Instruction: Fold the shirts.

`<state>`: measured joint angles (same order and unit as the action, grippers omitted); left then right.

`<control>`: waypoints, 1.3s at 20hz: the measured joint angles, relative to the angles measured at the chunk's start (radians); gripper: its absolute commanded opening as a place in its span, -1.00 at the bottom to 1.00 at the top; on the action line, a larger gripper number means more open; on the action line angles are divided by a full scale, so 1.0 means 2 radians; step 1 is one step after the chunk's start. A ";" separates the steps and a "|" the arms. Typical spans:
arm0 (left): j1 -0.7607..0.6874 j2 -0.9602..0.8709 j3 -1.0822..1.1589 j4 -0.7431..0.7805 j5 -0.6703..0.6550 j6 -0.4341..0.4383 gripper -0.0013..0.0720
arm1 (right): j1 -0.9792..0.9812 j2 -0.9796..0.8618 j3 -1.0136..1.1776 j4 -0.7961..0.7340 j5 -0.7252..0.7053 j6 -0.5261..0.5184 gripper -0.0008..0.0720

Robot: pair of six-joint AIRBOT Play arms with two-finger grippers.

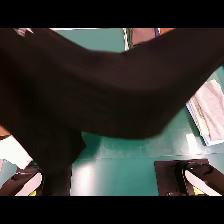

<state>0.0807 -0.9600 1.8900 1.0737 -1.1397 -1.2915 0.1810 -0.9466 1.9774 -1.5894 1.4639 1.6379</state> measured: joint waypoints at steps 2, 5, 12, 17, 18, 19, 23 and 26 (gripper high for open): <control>0.000 -0.045 -0.043 0.001 -0.019 -0.004 -0.89 | -0.006 -0.053 -0.003 -0.001 0.036 -0.001 -0.94; -0.008 -0.122 -0.120 0.000 -0.025 -0.004 -0.89 | -0.027 -0.142 -0.033 0.000 0.069 -0.008 -0.94; -0.023 -0.270 -0.199 -0.004 0.030 0.015 0.54 | -0.080 -0.288 -0.113 0.050 0.015 -0.011 0.26; 0.025 -0.285 -0.181 -0.004 -0.014 -0.001 0.50 | -0.117 -0.300 -0.104 0.129 -0.016 -0.017 0.26; 0.036 -0.281 -0.188 -0.004 -0.026 -0.003 0.50 | -0.122 -0.289 -0.111 0.138 -0.016 -0.022 0.26; 0.046 -0.273 -0.203 -0.003 -0.035 -0.005 0.50 | -0.126 -0.274 -0.126 0.145 -0.016 -0.026 0.26; 0.064 -0.226 -0.324 -0.001 -0.033 -0.008 0.50 | -0.129 -0.196 -0.221 0.161 -0.024 -0.041 0.26; 0.068 -0.201 -0.421 -0.002 -0.007 -0.008 0.50 | -0.127 -0.145 -0.289 0.174 -0.049 -0.045 0.26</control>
<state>0.2176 -1.3624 1.0477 1.0687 -1.1545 -1.3067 -0.0723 -1.2362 1.4002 -1.2411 1.3663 1.5482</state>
